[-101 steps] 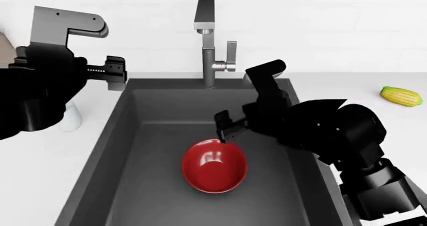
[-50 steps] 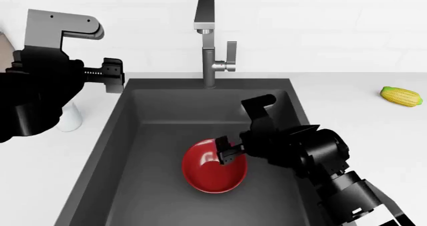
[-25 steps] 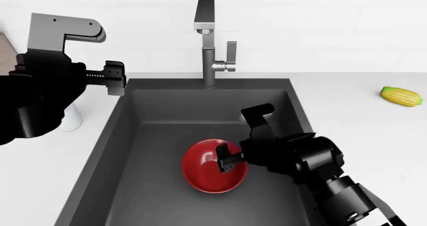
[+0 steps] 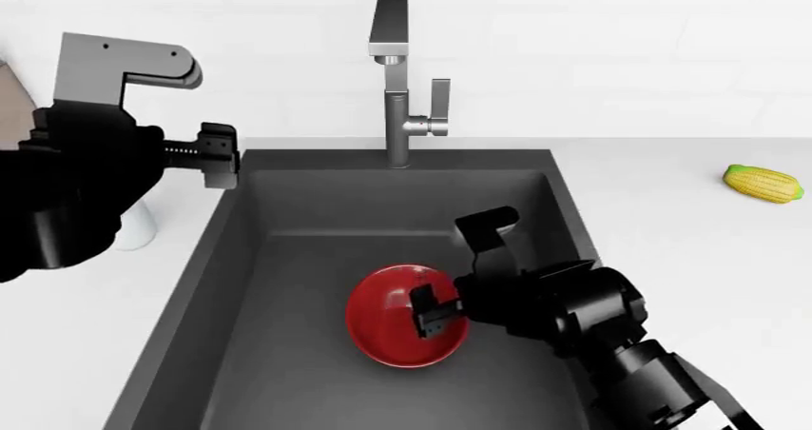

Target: Pick the cup and bowl from the sink and place them on the counter for drying.

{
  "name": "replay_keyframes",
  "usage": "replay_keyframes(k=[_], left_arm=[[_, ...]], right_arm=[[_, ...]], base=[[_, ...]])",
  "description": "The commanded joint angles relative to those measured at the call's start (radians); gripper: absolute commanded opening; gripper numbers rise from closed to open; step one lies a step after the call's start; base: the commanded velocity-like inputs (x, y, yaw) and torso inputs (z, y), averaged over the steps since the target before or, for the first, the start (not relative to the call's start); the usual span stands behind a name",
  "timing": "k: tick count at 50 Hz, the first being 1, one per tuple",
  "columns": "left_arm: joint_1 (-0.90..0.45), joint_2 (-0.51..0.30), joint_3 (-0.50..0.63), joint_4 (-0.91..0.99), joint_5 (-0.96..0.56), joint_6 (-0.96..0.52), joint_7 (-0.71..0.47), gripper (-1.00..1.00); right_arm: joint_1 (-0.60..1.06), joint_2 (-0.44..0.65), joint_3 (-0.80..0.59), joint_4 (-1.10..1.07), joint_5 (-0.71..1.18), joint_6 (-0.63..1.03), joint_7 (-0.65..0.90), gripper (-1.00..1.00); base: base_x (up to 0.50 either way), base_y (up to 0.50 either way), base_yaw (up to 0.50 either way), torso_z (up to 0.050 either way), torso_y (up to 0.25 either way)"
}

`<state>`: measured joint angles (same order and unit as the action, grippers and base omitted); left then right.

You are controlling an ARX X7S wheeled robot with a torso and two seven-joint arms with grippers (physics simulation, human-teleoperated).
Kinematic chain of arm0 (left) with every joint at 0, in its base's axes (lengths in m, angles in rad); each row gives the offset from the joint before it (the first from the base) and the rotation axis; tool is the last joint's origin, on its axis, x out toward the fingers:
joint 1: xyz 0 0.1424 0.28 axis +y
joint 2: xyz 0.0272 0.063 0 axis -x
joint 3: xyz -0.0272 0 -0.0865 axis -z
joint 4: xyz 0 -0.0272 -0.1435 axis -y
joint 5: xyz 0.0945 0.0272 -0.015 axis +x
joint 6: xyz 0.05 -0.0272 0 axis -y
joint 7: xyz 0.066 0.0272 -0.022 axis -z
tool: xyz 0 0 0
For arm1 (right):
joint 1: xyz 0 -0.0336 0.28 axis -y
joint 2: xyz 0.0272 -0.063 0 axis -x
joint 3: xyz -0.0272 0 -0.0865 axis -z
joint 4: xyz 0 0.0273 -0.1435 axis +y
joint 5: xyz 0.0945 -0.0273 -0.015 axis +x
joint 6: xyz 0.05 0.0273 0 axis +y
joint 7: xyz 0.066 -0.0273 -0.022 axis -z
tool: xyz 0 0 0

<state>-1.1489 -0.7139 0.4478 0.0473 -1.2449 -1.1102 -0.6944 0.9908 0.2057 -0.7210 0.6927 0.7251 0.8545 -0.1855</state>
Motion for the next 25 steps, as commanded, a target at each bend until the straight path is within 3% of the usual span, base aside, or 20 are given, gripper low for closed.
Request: replay_keyframes(k=[1, 2, 25], left_arm=[[0.006, -0.002, 0.003, 0.004, 0.0, 0.004, 0.001, 1.0], [0.006, 0.001, 0.006, 0.002, 0.003, 0.005, 0.001, 1.0], [0.001, 0.004, 0.016, 0.001, 0.009, 0.009, 0.001, 1.0]], right_arm=[[-0.001, 0.002, -0.01, -0.012, -0.001, -0.002, -0.007, 1.0], [-0.005, 0.01, -0.018, -0.038, -0.012, -0.007, 0.006, -1.0], [-0.003, 0.03, 0.016, -0.087, 0.015, -0.008, 0.035, -1.0]], base=[[0.0, 0.0, 0.0, 0.0, 0.0], [0.0, 0.0, 0.0, 0.0, 0.0], [0.0, 0.0, 0.0, 0.0, 0.0]])
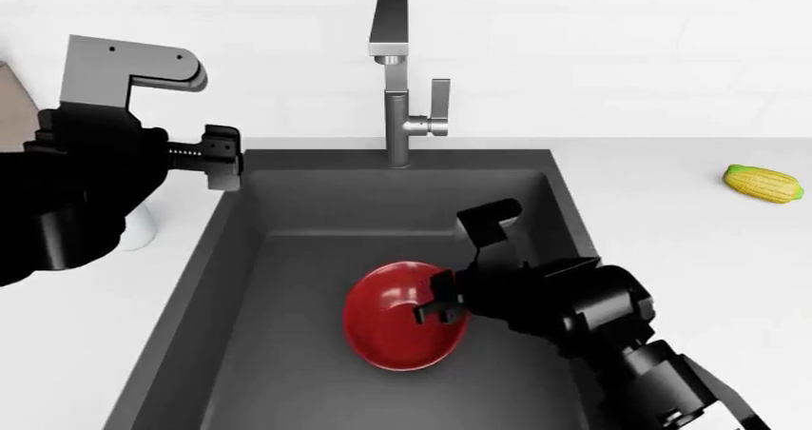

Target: Pick the cup and bowl from the sink and place them on the counter for drying.

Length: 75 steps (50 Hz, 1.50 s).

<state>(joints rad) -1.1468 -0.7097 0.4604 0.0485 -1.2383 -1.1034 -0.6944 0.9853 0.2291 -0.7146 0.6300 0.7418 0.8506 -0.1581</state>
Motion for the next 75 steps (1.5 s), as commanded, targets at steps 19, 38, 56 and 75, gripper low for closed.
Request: replay_keyframes(k=[19, 38, 56, 75], left_arm=[[0.011, -0.004, 0.007, 0.001, 0.008, 0.019, 0.01, 1.0], [0.011, -0.007, 0.007, 0.004, 0.004, 0.023, 0.011, 1.0], [0.002, 0.001, 0.019, -0.007, 0.013, 0.03, 0.027, 1.0], [0.006, 0.004, 0.01, -0.001, -0.004, 0.034, 0.02, 1.0]], right_arm=[[0.0, 0.05, 0.065, -0.189, 0.065, 0.05, 0.074, -1.0], [0.046, 0.158, 0.185, -0.409, 0.176, 0.178, 0.207, -1.0], [0.12, 0.265, 0.303, -0.521, 0.27, 0.304, 0.328, -1.0], [0.171, 0.34, 0.362, -0.569, 0.317, 0.374, 0.391, -1.0]], base=[[0.0, 0.0, 0.0, 0.0, 0.0], [0.0, 0.0, 0.0, 0.0, 0.0], [0.0, 0.0, 0.0, 0.0, 0.0], [0.0, 0.0, 0.0, 0.0, 0.001]])
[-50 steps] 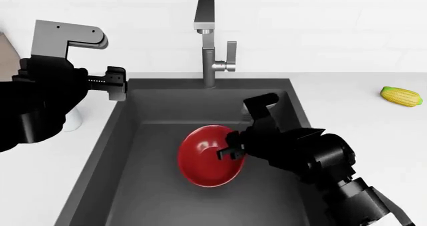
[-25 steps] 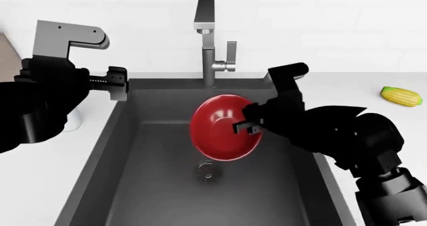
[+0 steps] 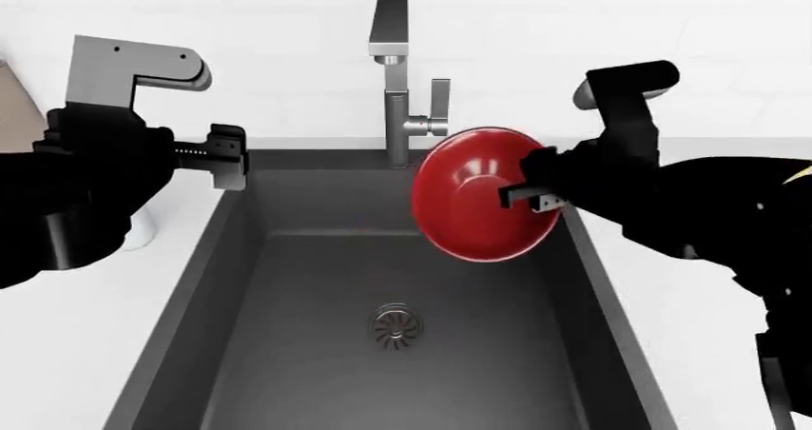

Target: Pick the cup and bowl from the sink and place them on the counter for drying.

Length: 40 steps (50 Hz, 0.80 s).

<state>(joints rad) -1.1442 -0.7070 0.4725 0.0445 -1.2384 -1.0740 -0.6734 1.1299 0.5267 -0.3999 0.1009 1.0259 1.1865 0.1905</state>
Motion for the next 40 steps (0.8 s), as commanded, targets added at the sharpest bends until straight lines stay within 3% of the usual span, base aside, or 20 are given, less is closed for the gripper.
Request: replay_keyframes(k=[1, 14, 25, 40], left_arm=[[0.004, 0.002, -0.002, 0.003, -0.005, 0.005, -0.001, 1.0], [0.009, -0.005, -0.003, 0.005, -0.003, 0.013, 0.002, 1.0], [0.022, -0.017, -0.016, 0.014, -0.011, 0.027, 0.003, 1.0], [0.036, -0.04, -0.028, 0.042, -0.031, 0.026, -0.005, 1.0]], right_arm=[[0.025, 0.046, 0.055, -0.043, 0.039, 0.042, 0.049, -1.0], [0.008, 0.142, 0.185, -0.135, 0.182, 0.168, 0.179, -1.0], [-0.032, 0.215, 0.332, -0.192, 0.421, 0.307, 0.387, -1.0], [-0.162, 0.364, 0.424, -0.227, 0.678, 0.323, 0.591, -1.0]], base=[[0.0, 0.0, 0.0, 0.0, 0.0], [0.0, 0.0, 0.0, 0.0, 0.0], [0.0, 0.0, 0.0, 0.0, 0.0], [0.0, 0.0, 0.0, 0.0, 0.0]])
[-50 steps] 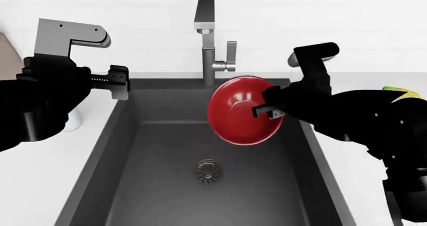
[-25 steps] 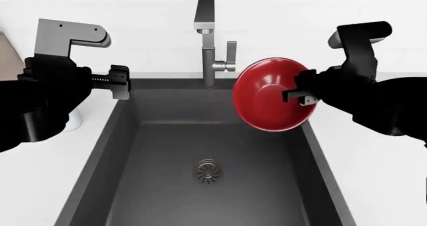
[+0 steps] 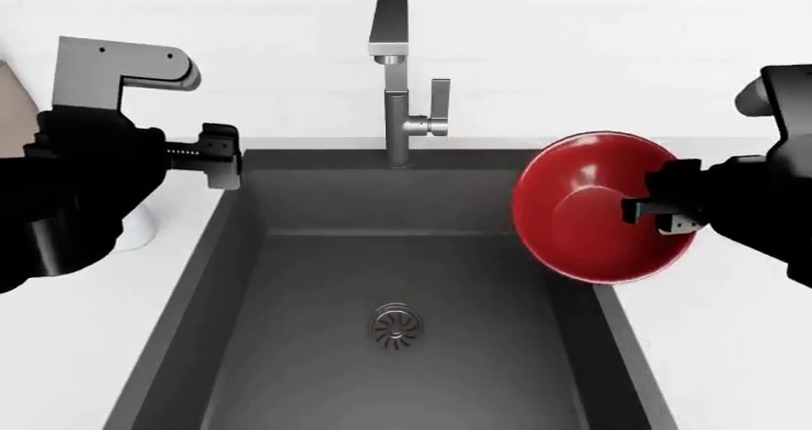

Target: Pick the cup and bowl from the sink and place them on the counter for drying.

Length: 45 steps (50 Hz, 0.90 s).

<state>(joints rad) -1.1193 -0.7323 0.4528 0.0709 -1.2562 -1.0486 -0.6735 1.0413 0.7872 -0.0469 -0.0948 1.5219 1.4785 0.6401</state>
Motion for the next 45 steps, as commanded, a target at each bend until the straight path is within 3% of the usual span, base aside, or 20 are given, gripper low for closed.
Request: replay_keyframes(k=[1, 18, 45], left_arm=[[0.011, -0.016, -0.009, 0.016, -0.013, 0.001, -0.005, 1.0], [0.014, -0.011, -0.004, 0.013, -0.012, 0.007, 0.0, 1.0], [-0.001, -0.005, 0.007, 0.009, -0.005, 0.007, 0.0, 1.0]], right_arm=[[-0.078, 0.113, 0.074, -0.031, 0.201, 0.028, 0.153, -1.0], [-0.191, 0.251, 0.158, -0.042, 0.185, -0.03, 0.12, -1.0], [-0.392, 0.33, 0.274, -0.057, 0.11, -0.094, 0.04, -1.0]], base=[[0.0, 0.0, 0.0, 0.0, 0.0], [0.0, 0.0, 0.0, 0.0, 0.0], [0.0, 0.0, 0.0, 0.0, 0.0]])
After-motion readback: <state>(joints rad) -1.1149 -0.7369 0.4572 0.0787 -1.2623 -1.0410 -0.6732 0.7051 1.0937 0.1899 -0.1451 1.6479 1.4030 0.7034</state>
